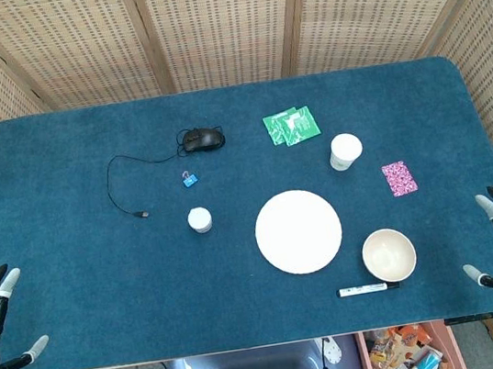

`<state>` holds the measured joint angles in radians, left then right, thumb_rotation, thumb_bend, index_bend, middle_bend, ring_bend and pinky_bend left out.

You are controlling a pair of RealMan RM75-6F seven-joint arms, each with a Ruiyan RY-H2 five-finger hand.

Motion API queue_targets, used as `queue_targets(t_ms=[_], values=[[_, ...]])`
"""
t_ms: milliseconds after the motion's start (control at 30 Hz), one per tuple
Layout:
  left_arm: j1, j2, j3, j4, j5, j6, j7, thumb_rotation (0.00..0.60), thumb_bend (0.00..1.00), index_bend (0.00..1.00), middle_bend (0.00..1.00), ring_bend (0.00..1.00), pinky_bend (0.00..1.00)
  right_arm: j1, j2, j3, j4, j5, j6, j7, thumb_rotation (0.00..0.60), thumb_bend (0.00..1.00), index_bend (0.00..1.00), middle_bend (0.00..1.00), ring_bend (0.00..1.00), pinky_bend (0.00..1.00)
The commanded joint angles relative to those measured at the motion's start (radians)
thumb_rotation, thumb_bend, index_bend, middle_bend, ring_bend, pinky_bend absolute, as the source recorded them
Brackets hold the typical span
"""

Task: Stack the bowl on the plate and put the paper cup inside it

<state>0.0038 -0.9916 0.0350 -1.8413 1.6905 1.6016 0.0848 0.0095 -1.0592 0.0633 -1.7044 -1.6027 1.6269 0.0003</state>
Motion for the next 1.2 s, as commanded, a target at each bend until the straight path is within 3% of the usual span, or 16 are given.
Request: queue_targets(t_ms=[33, 400, 667, 900, 1200], values=[[-0.001, -0.002, 0.0, -0.001, -0.003, -0.003, 0.003, 0.6, 0.0, 0.0, 0.0, 0.0, 0.0, 0.002, -0.002, -0.001, 0.004, -0.007, 0.0, 0.003, 0.6, 0.0, 0.0, 0.0, 0.0, 0.0], [-0.01, -0.012, -0.006, -0.005, -0.015, -0.022, 0.026, 0.6, 0.0, 0.0, 0.0, 0.0, 0.0, 0.055, 0.02, -0.038, 0.017, -0.059, -0.107, 0.055, 0.6, 0.0, 0.0, 0.0, 0.0, 0.0], [-0.018, -0.027, -0.017, -0.014, -0.051, -0.046, 0.068, 0.6, 0.0, 0.0, 0.0, 0.0, 0.0, 0.19, -0.088, -0.115, 0.241, -0.219, -0.306, 0.049, 0.6, 0.0, 0.05, 0.0, 0.0, 0.0], [-0.024, -0.041, -0.022, -0.018, -0.076, -0.064, 0.102, 0.6, 0.0, 0.0, 0.0, 0.0, 0.0, 0.23, -0.168, -0.132, 0.36, -0.248, -0.326, 0.081, 0.6, 0.0, 0.11, 0.0, 0.0, 0.0], [-0.026, -0.042, -0.026, -0.021, -0.09, -0.069, 0.108, 0.6, 0.0, 0.0, 0.0, 0.0, 0.0, 0.261, -0.225, -0.149, 0.429, -0.241, -0.356, 0.098, 0.6, 0.06, 0.18, 0.0, 0.0, 0.0]])
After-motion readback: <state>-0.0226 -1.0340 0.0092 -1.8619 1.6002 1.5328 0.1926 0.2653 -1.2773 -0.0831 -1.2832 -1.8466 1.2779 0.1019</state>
